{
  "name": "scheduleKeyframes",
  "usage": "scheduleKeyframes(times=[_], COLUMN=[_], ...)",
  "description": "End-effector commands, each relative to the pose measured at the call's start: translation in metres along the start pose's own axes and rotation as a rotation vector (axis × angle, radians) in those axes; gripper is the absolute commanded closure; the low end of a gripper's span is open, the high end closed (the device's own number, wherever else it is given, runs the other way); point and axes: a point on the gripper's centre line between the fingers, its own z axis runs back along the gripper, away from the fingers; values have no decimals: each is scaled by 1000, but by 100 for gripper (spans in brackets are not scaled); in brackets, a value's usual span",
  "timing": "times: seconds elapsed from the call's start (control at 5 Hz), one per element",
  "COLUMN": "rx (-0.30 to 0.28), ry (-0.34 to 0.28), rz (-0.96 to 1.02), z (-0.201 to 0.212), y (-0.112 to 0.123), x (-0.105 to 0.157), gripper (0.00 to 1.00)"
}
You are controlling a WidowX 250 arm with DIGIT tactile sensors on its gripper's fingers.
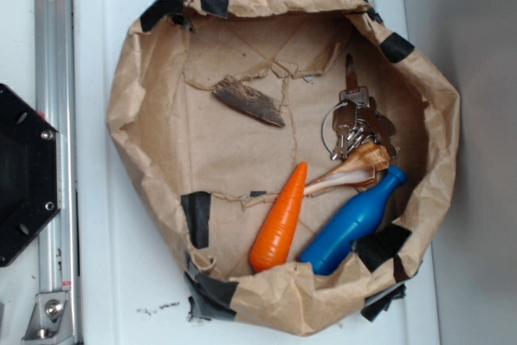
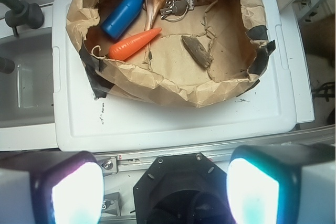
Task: Grab the wood chip.
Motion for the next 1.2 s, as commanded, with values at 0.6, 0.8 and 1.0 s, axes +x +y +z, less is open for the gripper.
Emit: scheduleKeyframes(times=[0.6,0.8,1.0], rx=[125,95,102], ry=[-4,34,63], rz=[-236,-344,-432], z=[-104,-130,-151], y=[44,45,46], x=[98,107,105], gripper=[0,0,0])
